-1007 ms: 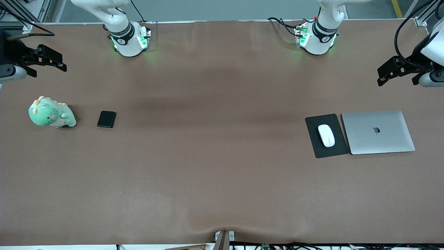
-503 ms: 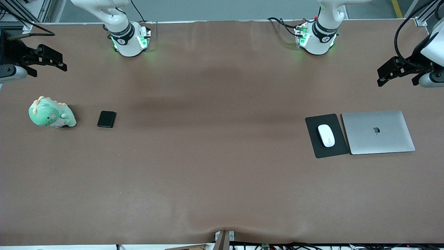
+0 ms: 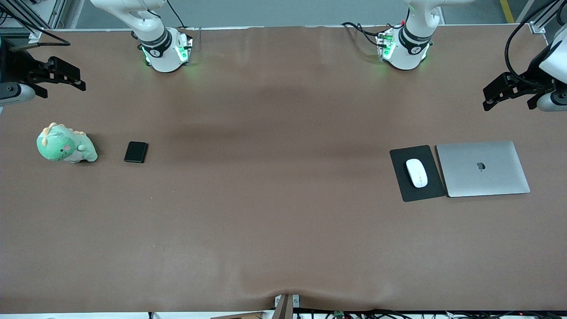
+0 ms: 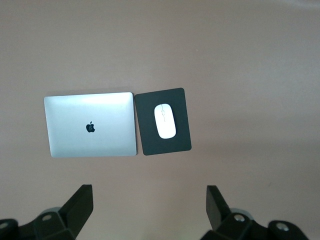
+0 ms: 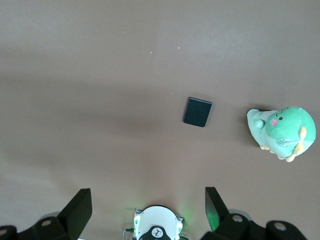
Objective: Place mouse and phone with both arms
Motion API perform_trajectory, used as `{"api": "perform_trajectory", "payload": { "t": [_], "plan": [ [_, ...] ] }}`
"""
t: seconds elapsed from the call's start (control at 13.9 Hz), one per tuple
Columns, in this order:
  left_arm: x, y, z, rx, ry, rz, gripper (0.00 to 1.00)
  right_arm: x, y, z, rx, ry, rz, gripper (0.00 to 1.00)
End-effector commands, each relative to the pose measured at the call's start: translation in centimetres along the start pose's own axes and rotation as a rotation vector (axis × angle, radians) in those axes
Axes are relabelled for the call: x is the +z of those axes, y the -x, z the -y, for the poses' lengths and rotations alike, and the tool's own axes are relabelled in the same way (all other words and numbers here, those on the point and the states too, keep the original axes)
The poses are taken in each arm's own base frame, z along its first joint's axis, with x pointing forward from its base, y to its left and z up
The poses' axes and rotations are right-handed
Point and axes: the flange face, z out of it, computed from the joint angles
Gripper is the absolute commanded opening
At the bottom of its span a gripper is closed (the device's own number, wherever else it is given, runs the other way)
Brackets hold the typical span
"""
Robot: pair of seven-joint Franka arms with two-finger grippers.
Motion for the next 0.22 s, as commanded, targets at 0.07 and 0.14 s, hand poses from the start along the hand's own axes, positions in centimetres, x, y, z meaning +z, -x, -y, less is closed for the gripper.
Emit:
{"api": "perform_trajectory", "payload": {
  "t": [0.07,0.14],
  "plan": [
    [-0.87,-0.04,0.27,-0.009,0.022,-0.017,1.0,-0.12,0.34,-0.32,0.003,-0.013,0.002,1.0],
    [-0.86,-0.01,0.21,-0.011,0.021,-0.016,1.0,-0.13,0.32,-0.32,0.003,-0.013,0.0,1.0]
  ]
}}
